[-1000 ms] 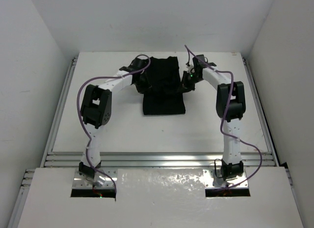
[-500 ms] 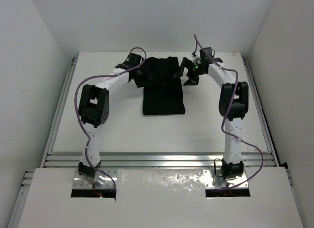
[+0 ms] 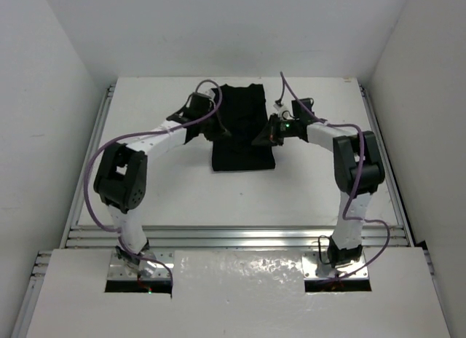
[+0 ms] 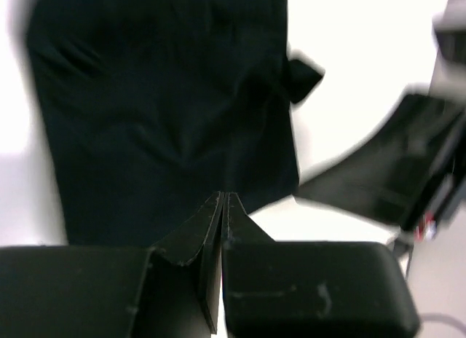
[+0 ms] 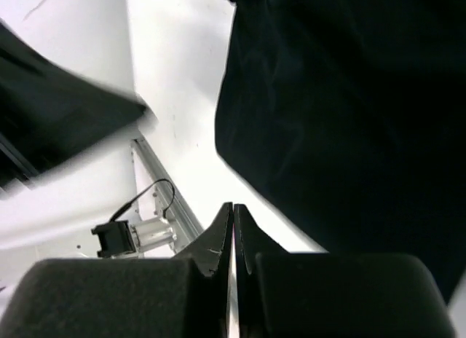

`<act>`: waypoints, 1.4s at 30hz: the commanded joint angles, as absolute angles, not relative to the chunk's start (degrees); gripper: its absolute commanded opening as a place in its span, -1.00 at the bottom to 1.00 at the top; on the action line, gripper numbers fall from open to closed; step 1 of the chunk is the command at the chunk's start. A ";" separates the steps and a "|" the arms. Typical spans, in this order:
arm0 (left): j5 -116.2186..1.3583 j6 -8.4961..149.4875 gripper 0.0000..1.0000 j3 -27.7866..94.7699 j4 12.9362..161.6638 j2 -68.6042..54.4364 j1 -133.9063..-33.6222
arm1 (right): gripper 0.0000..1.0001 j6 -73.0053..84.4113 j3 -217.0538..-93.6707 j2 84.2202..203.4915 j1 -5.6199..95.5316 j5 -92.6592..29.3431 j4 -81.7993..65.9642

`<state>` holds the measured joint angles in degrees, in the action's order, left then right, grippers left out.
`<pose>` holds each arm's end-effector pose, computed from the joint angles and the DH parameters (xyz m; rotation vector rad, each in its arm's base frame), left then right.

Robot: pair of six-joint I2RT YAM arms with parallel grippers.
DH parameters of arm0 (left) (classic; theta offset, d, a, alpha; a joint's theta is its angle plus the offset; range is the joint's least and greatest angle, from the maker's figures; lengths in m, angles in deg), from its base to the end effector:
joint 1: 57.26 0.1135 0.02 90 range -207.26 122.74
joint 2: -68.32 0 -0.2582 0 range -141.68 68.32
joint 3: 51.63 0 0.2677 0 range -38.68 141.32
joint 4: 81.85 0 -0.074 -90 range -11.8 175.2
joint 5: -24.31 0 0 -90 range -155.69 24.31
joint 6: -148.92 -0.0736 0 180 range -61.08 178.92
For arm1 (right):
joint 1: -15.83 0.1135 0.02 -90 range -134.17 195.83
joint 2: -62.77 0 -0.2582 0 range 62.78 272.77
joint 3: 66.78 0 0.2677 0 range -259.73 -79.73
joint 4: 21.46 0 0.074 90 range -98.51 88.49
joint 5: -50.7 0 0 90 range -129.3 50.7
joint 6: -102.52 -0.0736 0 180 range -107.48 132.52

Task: Fold and stack the t-shirts
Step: Fold the tshirt

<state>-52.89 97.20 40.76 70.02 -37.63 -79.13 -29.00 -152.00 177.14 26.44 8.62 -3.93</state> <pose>0.4209 -0.1865 0.2020 -0.2236 2.3985 -0.7742 0.4273 0.1356 0.1286 0.2369 2.4844 1.4100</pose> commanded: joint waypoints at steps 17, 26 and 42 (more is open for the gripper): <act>-44.07 96.71 -1.00 50.87 75.80 -55.78 -79.85 | -1.00 -35.57 -192.90 211.55 20.93 11.24 -8.80; -43.46 91.97 -1.00 68.70 66.75 -66.33 -77.22 | -0.96 -38.02 -190.66 205.09 20.31 20.64 -16.86; -40.90 94.59 -1.00 77.52 70.77 -71.00 -75.28 | 0.89 -39.57 -156.74 184.58 21.63 23.09 -32.57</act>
